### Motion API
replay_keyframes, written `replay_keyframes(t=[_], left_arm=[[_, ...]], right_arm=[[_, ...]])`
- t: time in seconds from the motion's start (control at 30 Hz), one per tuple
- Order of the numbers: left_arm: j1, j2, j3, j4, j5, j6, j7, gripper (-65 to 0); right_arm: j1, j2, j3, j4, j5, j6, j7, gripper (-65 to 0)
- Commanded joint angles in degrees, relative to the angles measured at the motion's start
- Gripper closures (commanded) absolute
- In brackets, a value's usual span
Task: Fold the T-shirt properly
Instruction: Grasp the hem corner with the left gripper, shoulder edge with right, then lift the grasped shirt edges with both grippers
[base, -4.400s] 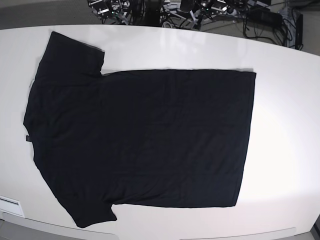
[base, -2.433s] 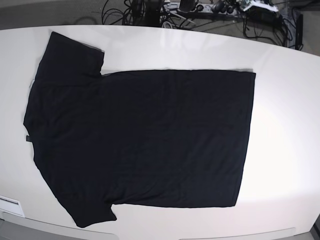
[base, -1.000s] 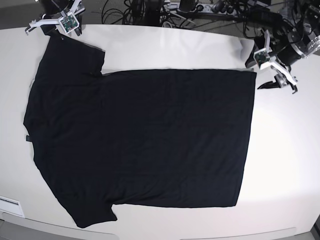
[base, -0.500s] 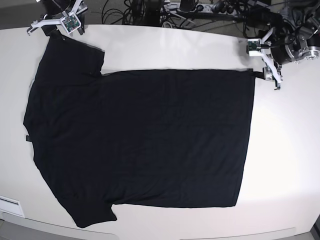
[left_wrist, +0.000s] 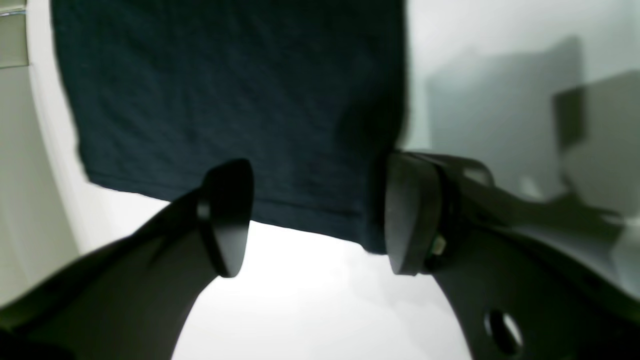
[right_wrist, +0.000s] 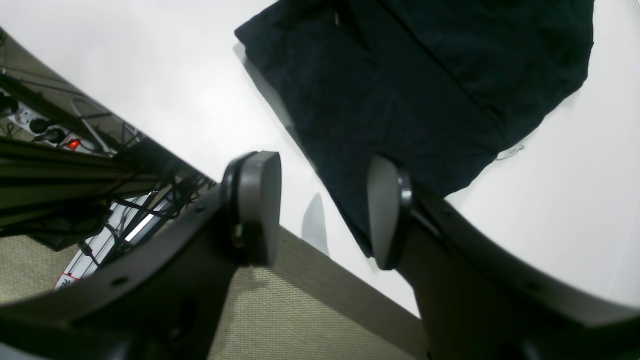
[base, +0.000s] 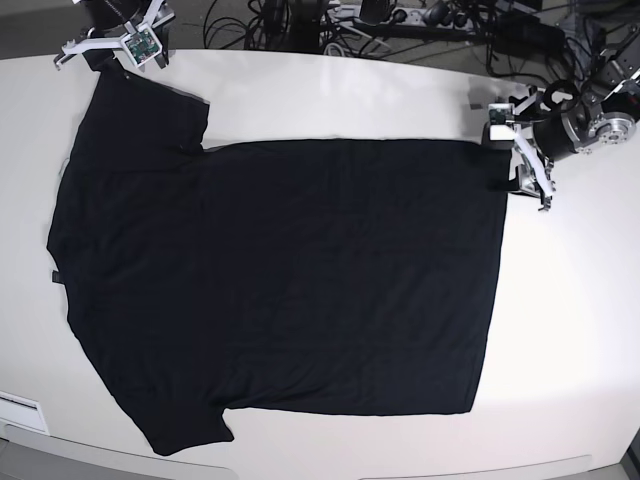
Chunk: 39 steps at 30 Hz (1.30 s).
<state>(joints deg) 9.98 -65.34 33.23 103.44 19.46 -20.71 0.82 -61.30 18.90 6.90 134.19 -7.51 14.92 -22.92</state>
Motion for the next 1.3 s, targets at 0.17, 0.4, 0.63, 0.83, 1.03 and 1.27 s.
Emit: replay_keyframes(t=[0.17,0.4,0.63,0.83,1.03,1.27], left_arm=[[-5.0,-0.4,5.3,-3.4,2.8,-2.6,3.7,-41.7],[-5.2,-0.4,5.4,-3.4,0.5,-0.6,4.1,0.0],[-5.2,-0.3,5.4,-1.6,0.4,0.0,4.1,0.0],[-5.2,-0.3,5.4,-0.3,-0.1,0.0,4.1,0.0],[-5.2,-0.3,5.4,-0.3,-0.7,0.0,4.1,0.0],[-5.2,-0.4,5.4,-0.3,-0.7,0.0,4.1,0.0]], right_arm=[[-0.4,0.3,0.2,0.8,0.2,-1.4,1.1,-30.9],[2.1,0.3,0.2,0.8,0.2,-1.4,1.1,-30.9],[5.4,0.3,0.2,-4.8,0.2,2.3,1.3,-36.6],[9.1,0.3,0.2,-12.6,3.3,6.0,1.1,-36.4],[11.5,1.2,0.2,-17.1,2.8,5.0,1.1,-35.7],[11.6,1.3,0.2,-17.4,2.9,3.4,1.1,0.0]])
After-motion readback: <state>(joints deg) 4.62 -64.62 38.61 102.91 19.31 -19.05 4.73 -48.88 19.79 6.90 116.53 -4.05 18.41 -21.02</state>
